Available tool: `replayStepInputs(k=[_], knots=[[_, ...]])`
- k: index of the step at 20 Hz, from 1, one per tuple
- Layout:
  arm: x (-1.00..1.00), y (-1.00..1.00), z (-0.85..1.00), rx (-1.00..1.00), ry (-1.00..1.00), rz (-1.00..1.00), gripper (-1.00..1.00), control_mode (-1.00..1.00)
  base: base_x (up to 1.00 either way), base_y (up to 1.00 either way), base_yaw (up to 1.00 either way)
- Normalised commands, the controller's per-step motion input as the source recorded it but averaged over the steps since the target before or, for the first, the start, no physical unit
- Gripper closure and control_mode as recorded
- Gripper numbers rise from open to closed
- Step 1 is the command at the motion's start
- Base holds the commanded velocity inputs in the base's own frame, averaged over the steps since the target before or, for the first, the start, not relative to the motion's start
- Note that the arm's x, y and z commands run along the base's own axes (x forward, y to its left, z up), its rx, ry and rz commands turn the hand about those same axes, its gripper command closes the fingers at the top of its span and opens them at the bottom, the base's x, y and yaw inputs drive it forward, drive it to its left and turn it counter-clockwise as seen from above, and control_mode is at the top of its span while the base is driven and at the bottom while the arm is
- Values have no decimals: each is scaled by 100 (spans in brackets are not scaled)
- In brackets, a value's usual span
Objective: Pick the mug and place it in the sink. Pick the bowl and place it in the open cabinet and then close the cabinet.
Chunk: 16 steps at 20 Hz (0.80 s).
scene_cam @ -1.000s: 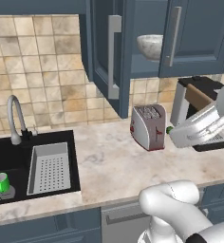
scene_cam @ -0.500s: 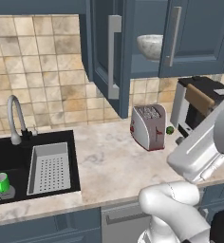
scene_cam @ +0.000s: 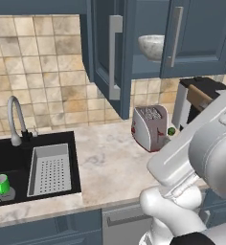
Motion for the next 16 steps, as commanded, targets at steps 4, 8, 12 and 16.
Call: replayStepInputs(k=[4,8,12,16], knots=[[0,10,-22,0,-42,0,-100,-100,0,0,0],[0,6,-35,0,-49,6,-100,-100,0,0,0],[0,2,-32,1,-47,8,-100,-100,0,0,0],[9,0,-30,2,-35,3,-100,-100,0,0,0]])
